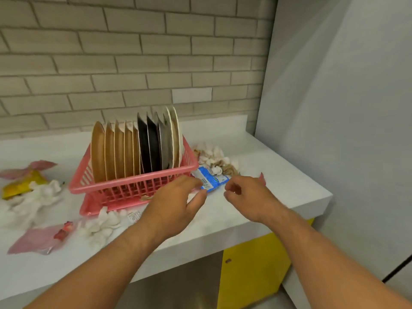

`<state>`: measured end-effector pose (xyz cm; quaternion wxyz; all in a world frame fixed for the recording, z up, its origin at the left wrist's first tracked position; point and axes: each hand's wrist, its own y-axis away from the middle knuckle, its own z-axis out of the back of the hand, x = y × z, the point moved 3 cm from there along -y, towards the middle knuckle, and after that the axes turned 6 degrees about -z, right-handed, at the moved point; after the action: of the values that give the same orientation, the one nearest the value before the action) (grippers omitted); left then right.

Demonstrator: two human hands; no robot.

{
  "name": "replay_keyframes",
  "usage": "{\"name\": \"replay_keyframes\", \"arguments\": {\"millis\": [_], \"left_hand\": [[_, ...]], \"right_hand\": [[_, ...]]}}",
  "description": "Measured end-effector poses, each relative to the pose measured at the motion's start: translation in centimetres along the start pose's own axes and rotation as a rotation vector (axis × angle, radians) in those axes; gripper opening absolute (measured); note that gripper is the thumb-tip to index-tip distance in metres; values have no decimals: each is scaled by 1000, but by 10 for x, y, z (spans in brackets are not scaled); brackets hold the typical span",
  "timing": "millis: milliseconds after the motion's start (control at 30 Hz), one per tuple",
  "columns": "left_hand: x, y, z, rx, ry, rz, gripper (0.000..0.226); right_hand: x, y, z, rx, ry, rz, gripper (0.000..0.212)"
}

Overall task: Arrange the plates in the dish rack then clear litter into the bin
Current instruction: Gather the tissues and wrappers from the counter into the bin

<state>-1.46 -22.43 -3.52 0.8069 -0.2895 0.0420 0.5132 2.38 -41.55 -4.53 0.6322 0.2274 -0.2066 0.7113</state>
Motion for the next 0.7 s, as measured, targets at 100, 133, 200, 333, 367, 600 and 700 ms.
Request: {"name": "replay_keyframes", "arguments": {"millis": [100, 133, 200, 333, 367, 600, 700], "left_hand": [[12, -23, 3, -15, 25, -17, 31], [15, -31, 2, -19, 43, -21, 31], [22, -47, -5, -8, 71, -32, 32], [31, -76, -27, 43, 121, -66, 33], [32, -84, -32, 61, 120, -81, 33], [40, -154, -56, 73, 89, -93, 27], [49, -183, -78, 93, 54, -26, 31]], "right_hand": [[3, -12, 8, -44, 20, -15, 8], [1, -16, 9, -55, 28, -25, 10], [-2, -25, 11, -81, 59, -41, 10], [-10, -45, 16, -119, 31, -70, 9], [-12, -51, 18, -128, 30, -77, 9], [-36, -113, 39, -150, 11, -114, 5], [-54, -153, 42, -125, 23, -79, 12]]}}
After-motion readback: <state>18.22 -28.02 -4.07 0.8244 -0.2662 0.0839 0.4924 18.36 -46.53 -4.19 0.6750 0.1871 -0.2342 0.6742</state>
